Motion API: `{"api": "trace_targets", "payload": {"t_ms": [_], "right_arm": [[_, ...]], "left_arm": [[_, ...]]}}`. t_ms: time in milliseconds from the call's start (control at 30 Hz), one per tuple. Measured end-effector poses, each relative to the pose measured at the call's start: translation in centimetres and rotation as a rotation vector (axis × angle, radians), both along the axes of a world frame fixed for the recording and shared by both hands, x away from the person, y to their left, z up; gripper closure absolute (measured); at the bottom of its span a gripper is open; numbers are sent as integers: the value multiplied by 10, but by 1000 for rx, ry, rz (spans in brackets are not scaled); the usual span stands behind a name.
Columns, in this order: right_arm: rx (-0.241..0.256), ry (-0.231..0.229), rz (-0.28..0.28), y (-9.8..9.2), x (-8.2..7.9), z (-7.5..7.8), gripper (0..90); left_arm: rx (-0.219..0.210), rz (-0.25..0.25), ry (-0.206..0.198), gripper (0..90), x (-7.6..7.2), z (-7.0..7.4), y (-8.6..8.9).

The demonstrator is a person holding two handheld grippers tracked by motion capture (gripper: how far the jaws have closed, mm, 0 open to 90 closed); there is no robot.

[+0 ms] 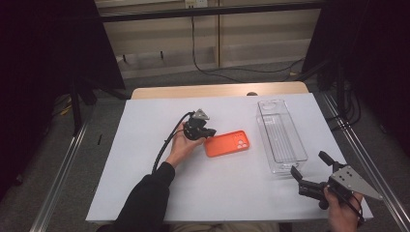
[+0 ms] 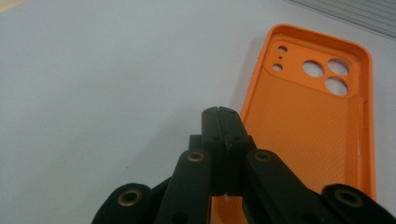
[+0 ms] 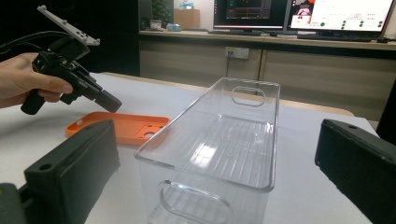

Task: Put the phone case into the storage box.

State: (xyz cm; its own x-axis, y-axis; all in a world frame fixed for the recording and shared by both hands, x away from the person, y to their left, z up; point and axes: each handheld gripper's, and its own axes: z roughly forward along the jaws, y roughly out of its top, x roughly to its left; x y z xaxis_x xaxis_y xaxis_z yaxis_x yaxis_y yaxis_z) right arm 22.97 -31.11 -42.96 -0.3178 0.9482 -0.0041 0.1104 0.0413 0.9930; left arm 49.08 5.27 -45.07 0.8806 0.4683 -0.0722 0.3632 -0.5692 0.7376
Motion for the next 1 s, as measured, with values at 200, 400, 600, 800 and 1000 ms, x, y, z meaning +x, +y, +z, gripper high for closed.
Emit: {"api": "trace_targets", "payload": {"t_ms": [200, 400, 600, 800, 1000], "right_arm": [[-1, 3, 0, 0, 0, 0, 0], [-1, 5, 0, 0, 0, 0, 0], [-4, 6, 0, 0, 0, 0, 0], [-4, 5, 2, 1, 1, 0, 0], [-5, 5, -2, 0, 1, 0, 0]], "left_arm": [[3, -10, 7, 900, -5, 1, 6], [4, -15, 16, 900, -8, 2, 11], [-5, -25, 14, 900, -14, 1, 13], [-27, -24, 31, 900, -16, 0, 14], [-25, -28, 35, 900, -20, 0, 15]]}}
